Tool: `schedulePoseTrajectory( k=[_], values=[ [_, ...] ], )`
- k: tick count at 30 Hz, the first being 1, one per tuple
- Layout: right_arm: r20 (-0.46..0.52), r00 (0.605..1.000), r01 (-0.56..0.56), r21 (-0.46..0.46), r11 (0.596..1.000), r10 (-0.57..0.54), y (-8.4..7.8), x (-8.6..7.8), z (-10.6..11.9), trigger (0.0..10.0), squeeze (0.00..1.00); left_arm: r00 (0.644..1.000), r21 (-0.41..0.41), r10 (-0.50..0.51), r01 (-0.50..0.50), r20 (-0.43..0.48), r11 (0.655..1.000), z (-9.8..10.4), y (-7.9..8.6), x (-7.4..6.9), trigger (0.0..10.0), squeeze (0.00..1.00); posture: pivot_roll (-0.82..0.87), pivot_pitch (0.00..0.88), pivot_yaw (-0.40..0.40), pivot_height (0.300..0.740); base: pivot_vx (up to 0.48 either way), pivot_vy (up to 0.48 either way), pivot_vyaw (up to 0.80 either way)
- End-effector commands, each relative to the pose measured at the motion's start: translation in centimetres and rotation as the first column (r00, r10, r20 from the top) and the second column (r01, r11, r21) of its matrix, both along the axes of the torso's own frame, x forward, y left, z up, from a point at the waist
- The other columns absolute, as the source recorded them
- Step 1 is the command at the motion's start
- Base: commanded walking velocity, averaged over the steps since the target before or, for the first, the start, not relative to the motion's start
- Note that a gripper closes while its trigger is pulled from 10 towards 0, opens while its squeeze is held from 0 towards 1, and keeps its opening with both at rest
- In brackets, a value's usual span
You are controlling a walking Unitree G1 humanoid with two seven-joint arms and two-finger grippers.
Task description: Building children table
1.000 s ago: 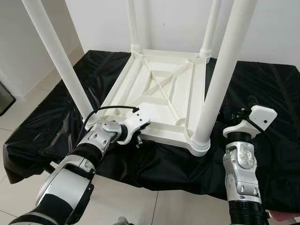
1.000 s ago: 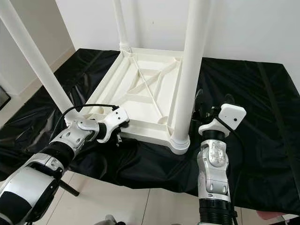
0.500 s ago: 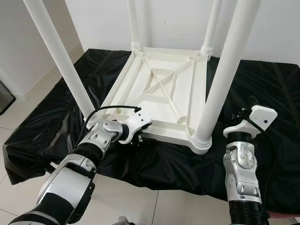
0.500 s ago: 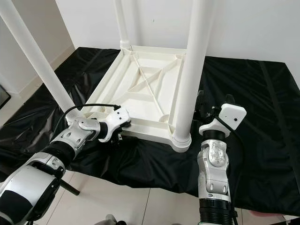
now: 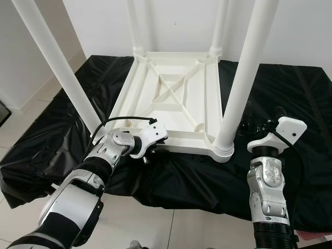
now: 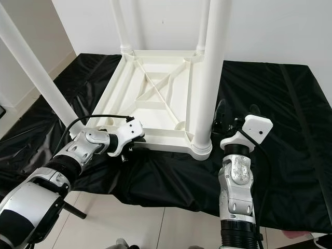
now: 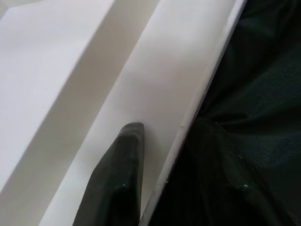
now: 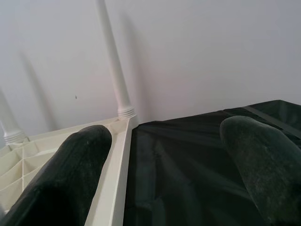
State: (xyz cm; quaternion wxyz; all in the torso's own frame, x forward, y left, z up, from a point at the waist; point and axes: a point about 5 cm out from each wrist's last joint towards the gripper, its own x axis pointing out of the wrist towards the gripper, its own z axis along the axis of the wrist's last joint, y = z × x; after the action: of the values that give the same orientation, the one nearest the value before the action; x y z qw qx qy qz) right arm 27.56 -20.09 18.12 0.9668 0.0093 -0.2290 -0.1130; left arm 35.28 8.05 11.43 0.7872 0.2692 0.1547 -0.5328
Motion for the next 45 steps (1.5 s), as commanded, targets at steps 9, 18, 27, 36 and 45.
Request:
schedulePoseTrajectory(
  k=[9, 18, 27, 36, 45],
  values=[
    [-0.002, 1.0, -0.001, 0.0, 1.0, 0.001, 0.2, 0.3, -0.1, 10.0, 0.0, 0.996, 0.022, 0.062, -0.06, -0.062, 0.998, -1.4, 2.0, -0.3, 0.0, 0.0, -0.05, 0.003, 0.12, 0.74, 0.0, 0.0, 0.0],
    [0.002, 1.0, -0.001, -0.003, 1.0, 0.001, 0.0, 0.5, 0.1, 10.0, 0.0, 0.997, 0.024, 0.044, -0.043, -0.056, 0.999, -1.3, 2.3, -0.3, 0.0, 0.0, -0.05, 0.002, 0.113, 0.74, 0.0, 0.0, 0.0],
    [0.005, 1.0, 0.008, -0.011, 1.0, -0.007, -0.4, 0.5, 0.2, 10.0, 0.0, 0.998, 0.019, 0.028, -0.027, -0.058, 0.999, -1.3, 2.0, -0.4, 8.1, 0.0, -0.06, 0.0, 0.106, 0.74, 0.0, 0.0, 0.0],
    [0.005, 1.0, 0.004, -0.024, 1.0, -0.004, -0.6, 0.6, 0.3, 10.0, 0.0, 0.998, 0.022, -0.016, 0.017, -0.053, 1.0, -1.4, 2.0, -0.7, 10.0, 0.0, -0.06, 0.0, 0.1, 0.74, 0.0, 0.0, 0.0],
    [0.004, 1.0, 0.008, -0.025, 1.0, -0.008, -0.8, 0.5, 0.3, 10.0, 0.0, 0.999, 0.011, -0.024, 0.024, -0.033, 1.0, -1.4, 2.1, -0.8, 10.0, 0.0, -0.07, 0.0, 0.102, 0.74, 0.0, 0.0, 0.0]
  ],
)
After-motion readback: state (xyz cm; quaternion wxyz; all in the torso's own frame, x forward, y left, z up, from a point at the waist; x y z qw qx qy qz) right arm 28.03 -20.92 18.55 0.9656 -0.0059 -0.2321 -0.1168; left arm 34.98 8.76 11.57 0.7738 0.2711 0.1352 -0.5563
